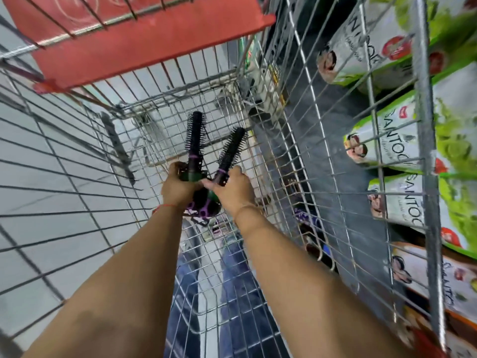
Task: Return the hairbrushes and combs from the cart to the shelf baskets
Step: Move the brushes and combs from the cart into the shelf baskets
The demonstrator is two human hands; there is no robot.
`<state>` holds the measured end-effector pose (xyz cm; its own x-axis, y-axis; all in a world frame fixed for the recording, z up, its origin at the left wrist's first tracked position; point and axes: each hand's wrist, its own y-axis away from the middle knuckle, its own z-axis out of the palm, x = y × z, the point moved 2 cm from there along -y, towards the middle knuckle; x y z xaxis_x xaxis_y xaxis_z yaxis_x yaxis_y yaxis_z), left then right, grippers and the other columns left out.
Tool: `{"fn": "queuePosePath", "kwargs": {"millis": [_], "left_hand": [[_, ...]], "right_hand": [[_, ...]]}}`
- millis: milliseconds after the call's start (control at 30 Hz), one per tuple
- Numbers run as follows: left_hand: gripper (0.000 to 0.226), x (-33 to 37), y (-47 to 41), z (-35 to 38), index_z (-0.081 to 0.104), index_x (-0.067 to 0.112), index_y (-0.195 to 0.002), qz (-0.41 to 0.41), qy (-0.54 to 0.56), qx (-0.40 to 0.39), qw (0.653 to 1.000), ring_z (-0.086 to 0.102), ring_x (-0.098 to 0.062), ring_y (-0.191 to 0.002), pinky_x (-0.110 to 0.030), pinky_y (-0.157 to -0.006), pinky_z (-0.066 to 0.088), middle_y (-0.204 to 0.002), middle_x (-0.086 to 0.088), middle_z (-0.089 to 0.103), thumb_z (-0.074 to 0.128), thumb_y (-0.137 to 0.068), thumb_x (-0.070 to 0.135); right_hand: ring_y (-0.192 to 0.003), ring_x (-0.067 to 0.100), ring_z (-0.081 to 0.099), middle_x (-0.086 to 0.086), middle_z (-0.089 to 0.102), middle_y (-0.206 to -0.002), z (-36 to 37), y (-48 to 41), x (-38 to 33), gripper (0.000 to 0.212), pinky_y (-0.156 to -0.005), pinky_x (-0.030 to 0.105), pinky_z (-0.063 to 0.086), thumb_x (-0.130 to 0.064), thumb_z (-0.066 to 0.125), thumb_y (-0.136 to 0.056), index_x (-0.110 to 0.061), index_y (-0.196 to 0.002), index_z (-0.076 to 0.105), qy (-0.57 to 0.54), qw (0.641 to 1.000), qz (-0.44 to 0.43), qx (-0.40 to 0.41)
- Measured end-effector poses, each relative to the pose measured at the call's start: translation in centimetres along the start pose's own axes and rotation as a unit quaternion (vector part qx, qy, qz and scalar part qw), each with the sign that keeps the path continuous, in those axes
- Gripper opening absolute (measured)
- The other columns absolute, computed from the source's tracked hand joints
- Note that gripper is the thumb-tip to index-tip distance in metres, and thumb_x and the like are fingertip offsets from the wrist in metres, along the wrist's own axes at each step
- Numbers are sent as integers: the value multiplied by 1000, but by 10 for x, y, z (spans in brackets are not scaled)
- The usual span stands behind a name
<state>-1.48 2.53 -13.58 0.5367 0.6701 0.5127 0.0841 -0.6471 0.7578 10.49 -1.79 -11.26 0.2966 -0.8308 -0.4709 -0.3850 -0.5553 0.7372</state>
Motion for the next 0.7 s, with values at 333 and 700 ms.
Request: {"fn": "queuePosePath", "kwargs": {"millis": [333,700], "left_hand": [[47,20,3,16,50,18,-111,-61,166,-188,966,67,-26,-76,-29,-62,59,-103,-15,58,65,-74,-8],[43,16,-3,31,60,-1,-114,18,-20,-132,991,62,-32,-102,-43,-99,49,-108,-22,65,72,-73,1]], "right_hand": [[-82,21,59,2,60,-84,-35,-1,42,33,-63,21,52,12,67,-72,-9,-93,53,-326,939,98,43],[-63,12,57,6,64,-102,-27,-5,54,47,-55,24,48,-12,78,-70,-4,-109,54,-166,977,128,42]]}}
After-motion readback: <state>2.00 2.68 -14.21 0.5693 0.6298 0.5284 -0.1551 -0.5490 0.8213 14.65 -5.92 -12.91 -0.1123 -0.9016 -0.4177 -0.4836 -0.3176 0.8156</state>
